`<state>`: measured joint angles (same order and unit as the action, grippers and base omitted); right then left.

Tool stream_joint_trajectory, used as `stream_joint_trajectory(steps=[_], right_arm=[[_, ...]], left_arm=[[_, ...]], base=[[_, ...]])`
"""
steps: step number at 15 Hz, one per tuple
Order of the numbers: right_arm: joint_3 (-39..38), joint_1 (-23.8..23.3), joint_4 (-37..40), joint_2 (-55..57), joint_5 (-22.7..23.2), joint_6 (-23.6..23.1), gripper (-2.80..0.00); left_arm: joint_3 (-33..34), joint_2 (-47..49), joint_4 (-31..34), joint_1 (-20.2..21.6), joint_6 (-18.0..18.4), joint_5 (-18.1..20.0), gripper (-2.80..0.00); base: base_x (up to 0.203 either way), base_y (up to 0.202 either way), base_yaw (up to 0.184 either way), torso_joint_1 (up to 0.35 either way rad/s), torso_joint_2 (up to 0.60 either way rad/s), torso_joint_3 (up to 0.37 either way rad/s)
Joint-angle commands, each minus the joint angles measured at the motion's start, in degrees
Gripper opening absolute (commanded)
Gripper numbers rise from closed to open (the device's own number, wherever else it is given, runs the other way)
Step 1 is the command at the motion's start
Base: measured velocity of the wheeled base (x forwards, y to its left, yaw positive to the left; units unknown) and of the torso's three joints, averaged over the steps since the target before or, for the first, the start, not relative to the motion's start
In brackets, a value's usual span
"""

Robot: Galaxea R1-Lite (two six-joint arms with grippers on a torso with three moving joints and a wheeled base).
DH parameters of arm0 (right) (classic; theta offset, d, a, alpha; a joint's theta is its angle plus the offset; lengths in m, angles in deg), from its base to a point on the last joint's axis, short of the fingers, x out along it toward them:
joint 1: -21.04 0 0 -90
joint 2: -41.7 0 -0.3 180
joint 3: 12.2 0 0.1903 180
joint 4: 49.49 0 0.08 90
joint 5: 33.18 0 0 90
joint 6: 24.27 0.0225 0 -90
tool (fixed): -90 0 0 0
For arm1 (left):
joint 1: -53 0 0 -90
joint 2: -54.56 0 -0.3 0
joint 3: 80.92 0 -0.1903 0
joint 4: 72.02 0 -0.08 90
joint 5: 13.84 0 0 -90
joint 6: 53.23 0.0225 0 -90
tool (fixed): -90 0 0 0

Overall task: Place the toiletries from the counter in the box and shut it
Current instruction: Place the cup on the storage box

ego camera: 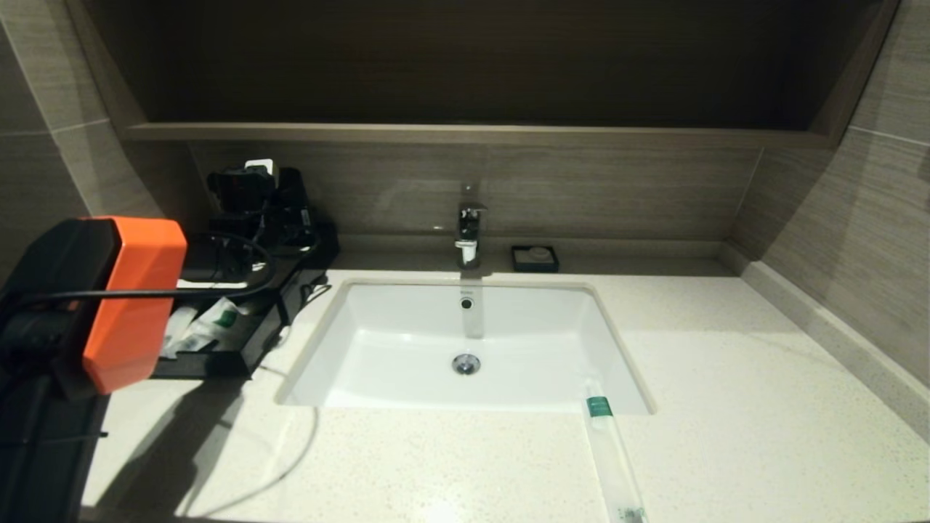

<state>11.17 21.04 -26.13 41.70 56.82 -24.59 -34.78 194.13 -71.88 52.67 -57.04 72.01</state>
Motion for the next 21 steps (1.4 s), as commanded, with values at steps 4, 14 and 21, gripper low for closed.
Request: stream_joint_trajectory(steps=[4,14,21], right_arm=[[0.00,0.00,0.00,0.00,0.00,-0.03,-2.80],[0.00,0.00,0.00,0.00,0.00,-0.03,-2.80],[0.00,0.00,0.00,-0.09,0.00,-0.03,-2.80]], left_arm=[[-0.69,1.74,-1.46,0.12,0.02,1.04,-2.80],[-0.77,2.03,-2.17,0.42,0.02,1.16,-2.80],[-0.77,2.91,-2.25,0.50,0.11,1.16,-2.80]], base=[[0.000,0.000,0.000,0.000,0.00,0.000],[0.000,0.000,0.000,0.000,0.00,0.000],[0.000,0.000,0.000,0.000,0.00,0.000]])
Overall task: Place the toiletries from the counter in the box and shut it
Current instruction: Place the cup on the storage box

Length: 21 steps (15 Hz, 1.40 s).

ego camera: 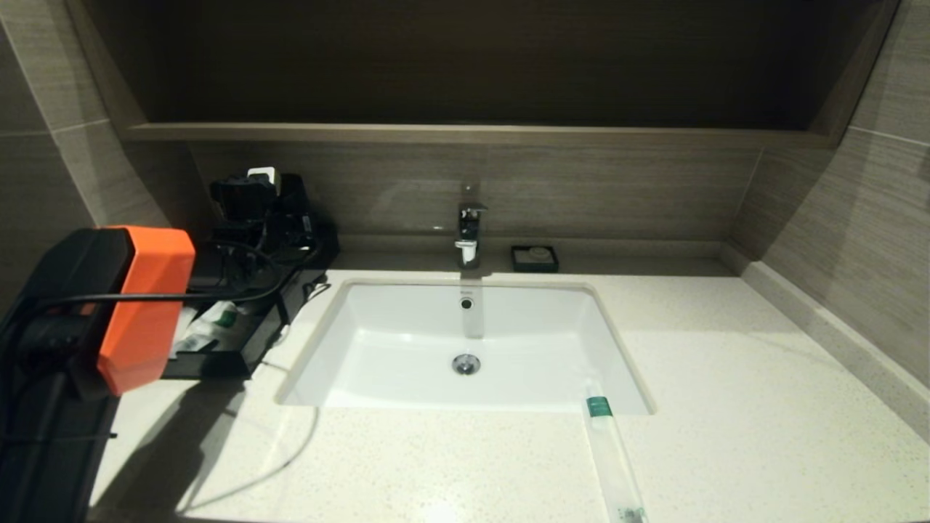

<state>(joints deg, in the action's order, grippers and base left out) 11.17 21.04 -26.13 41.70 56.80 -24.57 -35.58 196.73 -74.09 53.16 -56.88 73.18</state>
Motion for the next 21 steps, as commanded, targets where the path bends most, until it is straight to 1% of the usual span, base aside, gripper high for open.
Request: stream_joint_trajectory(steps=[1,4,10,11,14,21], right_arm=[[0.00,0.00,0.00,0.00,0.02,-0.05,-2.80],[0.00,0.00,0.00,0.00,0.02,-0.05,-2.80],[0.00,0.00,0.00,0.00,0.02,-0.05,-2.80],[0.00,0.00,0.00,0.00,0.02,-0.05,-2.80],[0.00,0.00,0.00,0.00,0.02,-0.05,-2.80],[0.00,0.00,0.00,0.00,0.02,-0.05,-2.80]], left_arm=[[0.03,0.30,-0.05,0.11,-0.04,-0.01,-2.80],[0.03,0.30,-0.05,0.28,-0.04,0.95,-2.80],[0.03,-0.40,-0.13,0.28,0.13,0.34,-2.80],[0.03,-0.49,-0.13,0.28,0.22,0.34,0.00],[0.03,-0.75,-1.28,0.28,0.31,0.34,0.00],[0.03,-1.28,-1.45,0.37,0.31,0.34,0.00]], base=[[0.000,0.000,0.000,0.000,0.00,0.000],[0.000,0.000,0.000,0.000,0.00,0.000],[0.000,0.000,0.000,0.000,0.00,0.000],[0.000,0.000,0.000,0.000,0.00,0.000],[0.000,0.000,0.000,0.000,0.00,0.000],[0.000,0.000,0.000,0.000,0.00,0.000]])
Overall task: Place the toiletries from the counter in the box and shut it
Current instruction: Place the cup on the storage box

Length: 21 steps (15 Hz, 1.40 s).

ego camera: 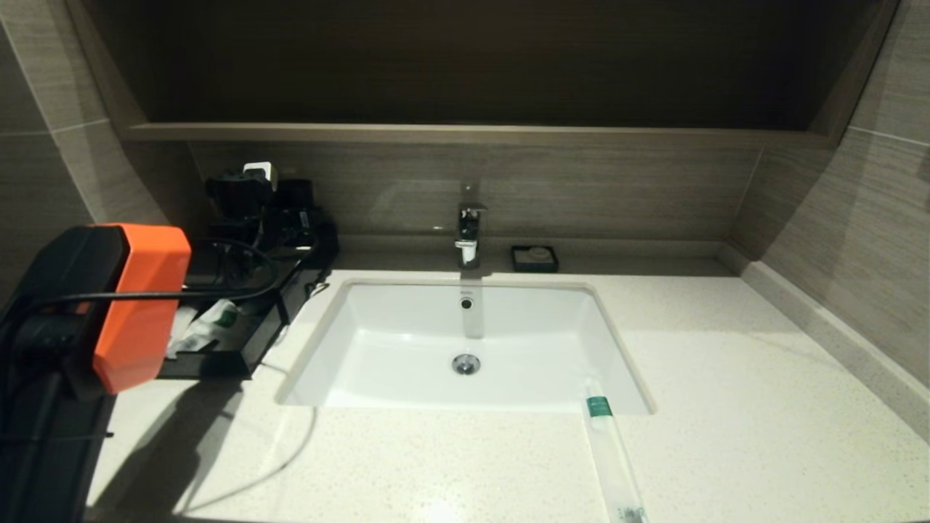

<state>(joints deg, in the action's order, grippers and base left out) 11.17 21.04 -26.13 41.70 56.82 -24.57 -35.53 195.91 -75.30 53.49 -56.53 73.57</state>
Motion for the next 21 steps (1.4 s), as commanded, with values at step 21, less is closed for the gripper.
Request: stream_joint_trajectory(steps=[21], right_arm=[[0.00,0.00,0.00,0.00,0.00,-0.05,-2.80]], left_arm=[[22.76,-22.16,-1.41,0.57,-0.28,-1.03,0.00]], base=[[0.000,0.000,0.000,0.000,0.00,0.000]])
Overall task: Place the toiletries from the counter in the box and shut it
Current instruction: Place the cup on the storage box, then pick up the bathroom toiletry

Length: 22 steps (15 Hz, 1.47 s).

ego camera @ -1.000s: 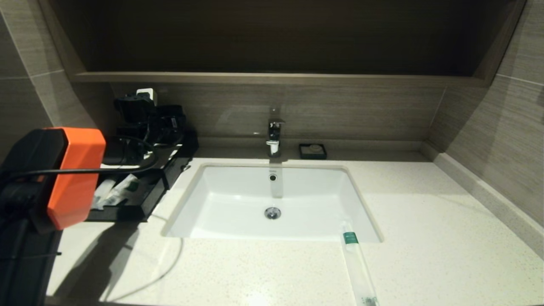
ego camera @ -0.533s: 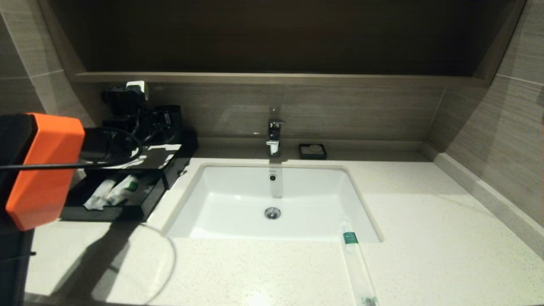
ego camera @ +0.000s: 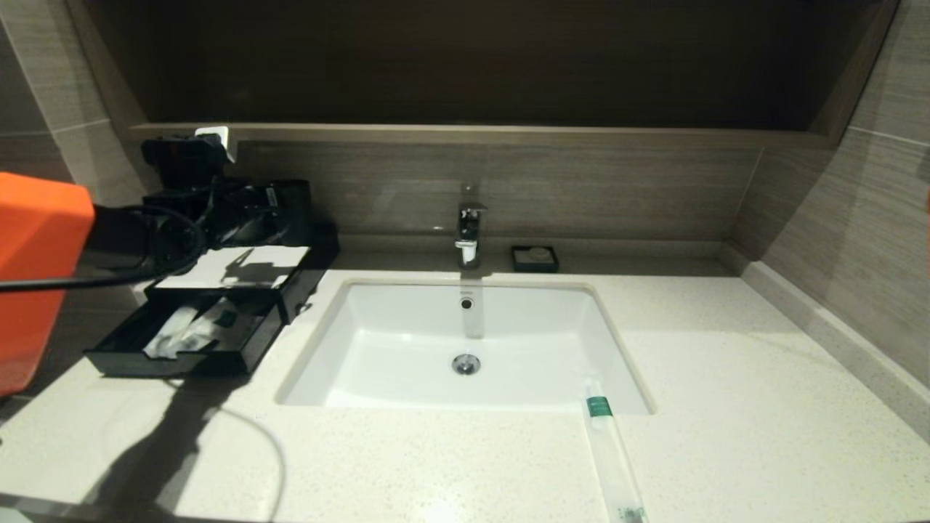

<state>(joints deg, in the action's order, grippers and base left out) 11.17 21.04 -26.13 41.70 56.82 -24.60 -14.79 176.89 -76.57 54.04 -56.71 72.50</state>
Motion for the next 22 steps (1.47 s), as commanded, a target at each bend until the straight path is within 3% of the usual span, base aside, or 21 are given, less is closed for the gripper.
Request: stream_joint_trajectory(steps=[1,5,9,14,15,22], right_arm=[[0.00,0.00,0.00,0.00,0.00,-0.02,-2.80],[0.00,0.00,0.00,0.00,0.00,-0.02,-2.80],[0.00,0.00,0.00,0.00,0.00,-0.02,-2.80],[0.00,0.08,0.00,0.00,0.00,-0.02,-2.80],[0.00,0.00,0.00,0.00,0.00,-0.02,-2.80],[0.00,0.00,0.00,0.00,0.00,-0.02,-2.80]], left_arm=[[3.72,-4.67,-0.06,0.02,-0.06,0.11,0.00],[11.79,-10.06,0.01,-0.14,0.17,0.36,0.00],[19.42,-18.34,0.14,-0.71,-0.18,3.36,0.00],[23.11,-25.14,3.42,-1.63,0.42,3.91,0.00],[23.02,-26.09,5.65,-1.65,0.43,4.41,-2.80],[26.87,-36.88,13.57,-1.65,0.44,5.03,-2.80]], base=[[0.000,0.000,0.000,0.000,0.00,0.000],[0.000,0.000,0.000,0.000,0.00,0.000],[0.000,0.000,0.000,0.000,0.00,0.000],[0.000,0.000,0.000,0.000,0.00,0.000],[0.000,0.000,0.000,0.000,0.00,0.000],[0.000,0.000,0.000,0.000,0.00,0.000]])
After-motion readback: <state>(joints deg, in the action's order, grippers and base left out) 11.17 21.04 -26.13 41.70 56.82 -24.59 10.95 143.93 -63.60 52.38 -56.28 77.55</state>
